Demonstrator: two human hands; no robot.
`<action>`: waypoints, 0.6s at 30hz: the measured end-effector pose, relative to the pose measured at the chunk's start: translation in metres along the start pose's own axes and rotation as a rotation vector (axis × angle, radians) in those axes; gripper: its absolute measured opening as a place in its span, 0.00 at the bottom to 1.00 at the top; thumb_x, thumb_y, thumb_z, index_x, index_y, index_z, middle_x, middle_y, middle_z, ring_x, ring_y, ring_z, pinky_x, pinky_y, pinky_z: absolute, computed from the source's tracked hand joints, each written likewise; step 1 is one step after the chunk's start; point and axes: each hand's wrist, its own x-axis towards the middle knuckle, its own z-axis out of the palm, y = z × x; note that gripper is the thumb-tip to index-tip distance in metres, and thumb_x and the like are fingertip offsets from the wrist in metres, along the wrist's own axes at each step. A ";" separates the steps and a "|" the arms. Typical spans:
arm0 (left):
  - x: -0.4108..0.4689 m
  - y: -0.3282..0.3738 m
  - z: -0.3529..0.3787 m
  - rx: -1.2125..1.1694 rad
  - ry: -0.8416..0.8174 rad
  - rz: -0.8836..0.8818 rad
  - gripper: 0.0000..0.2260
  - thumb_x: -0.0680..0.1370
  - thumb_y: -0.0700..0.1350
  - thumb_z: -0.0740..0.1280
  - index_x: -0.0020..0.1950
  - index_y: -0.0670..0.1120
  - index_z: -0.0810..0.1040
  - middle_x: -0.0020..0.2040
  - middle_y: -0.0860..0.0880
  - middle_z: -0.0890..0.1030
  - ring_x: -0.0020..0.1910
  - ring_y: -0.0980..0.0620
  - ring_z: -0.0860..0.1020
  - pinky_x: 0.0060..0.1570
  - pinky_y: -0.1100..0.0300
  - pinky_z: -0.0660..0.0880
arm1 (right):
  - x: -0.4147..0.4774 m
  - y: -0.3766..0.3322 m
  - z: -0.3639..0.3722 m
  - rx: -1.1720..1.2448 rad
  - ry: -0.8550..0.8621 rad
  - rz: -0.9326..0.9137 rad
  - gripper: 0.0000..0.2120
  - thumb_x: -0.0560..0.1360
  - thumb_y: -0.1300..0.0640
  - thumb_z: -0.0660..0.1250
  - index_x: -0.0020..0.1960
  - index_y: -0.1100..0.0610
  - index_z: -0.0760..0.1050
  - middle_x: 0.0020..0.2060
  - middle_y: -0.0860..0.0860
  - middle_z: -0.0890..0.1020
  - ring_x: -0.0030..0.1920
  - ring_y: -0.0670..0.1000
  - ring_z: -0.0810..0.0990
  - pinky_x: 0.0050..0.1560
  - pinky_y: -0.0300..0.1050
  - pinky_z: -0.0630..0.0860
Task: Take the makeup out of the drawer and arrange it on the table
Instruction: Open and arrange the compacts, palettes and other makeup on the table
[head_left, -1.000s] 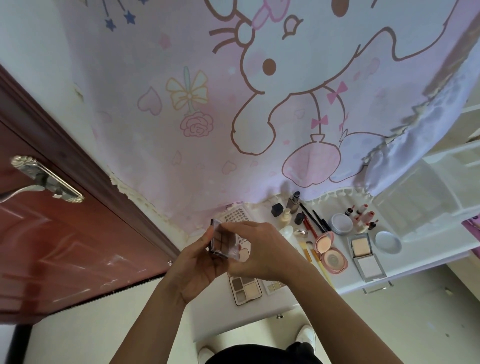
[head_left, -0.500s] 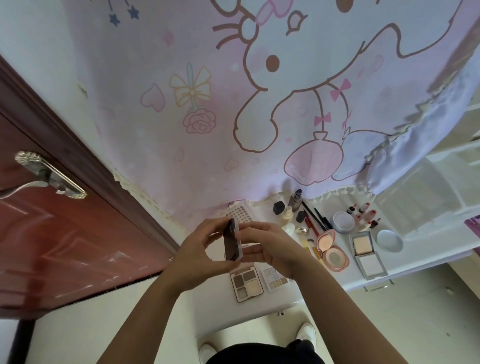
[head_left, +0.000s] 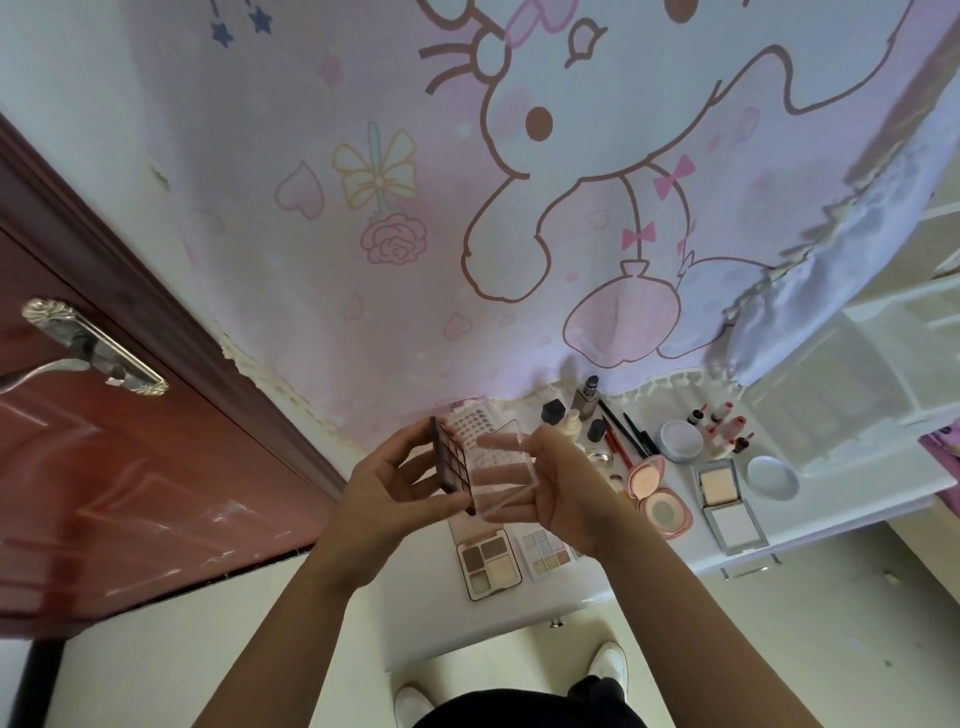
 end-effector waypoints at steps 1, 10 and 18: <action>0.000 -0.001 0.000 -0.086 0.036 0.000 0.34 0.64 0.37 0.81 0.68 0.46 0.75 0.64 0.45 0.80 0.61 0.48 0.80 0.55 0.58 0.78 | 0.001 0.001 0.000 -0.001 0.046 -0.020 0.18 0.80 0.53 0.56 0.65 0.60 0.75 0.53 0.64 0.84 0.49 0.65 0.84 0.45 0.49 0.84; 0.007 -0.017 -0.017 -0.453 0.266 -0.136 0.18 0.81 0.34 0.57 0.70 0.38 0.73 0.66 0.38 0.78 0.63 0.43 0.77 0.64 0.52 0.74 | 0.002 0.012 -0.003 -0.123 0.246 -0.127 0.13 0.79 0.65 0.61 0.62 0.59 0.78 0.49 0.60 0.86 0.45 0.57 0.86 0.44 0.44 0.82; 0.003 -0.033 -0.025 -0.348 0.413 -0.224 0.15 0.84 0.45 0.59 0.67 0.42 0.77 0.60 0.41 0.82 0.59 0.45 0.81 0.61 0.47 0.77 | 0.010 0.037 -0.006 -0.220 0.279 -0.089 0.13 0.80 0.63 0.63 0.62 0.53 0.78 0.49 0.55 0.86 0.46 0.54 0.86 0.53 0.51 0.84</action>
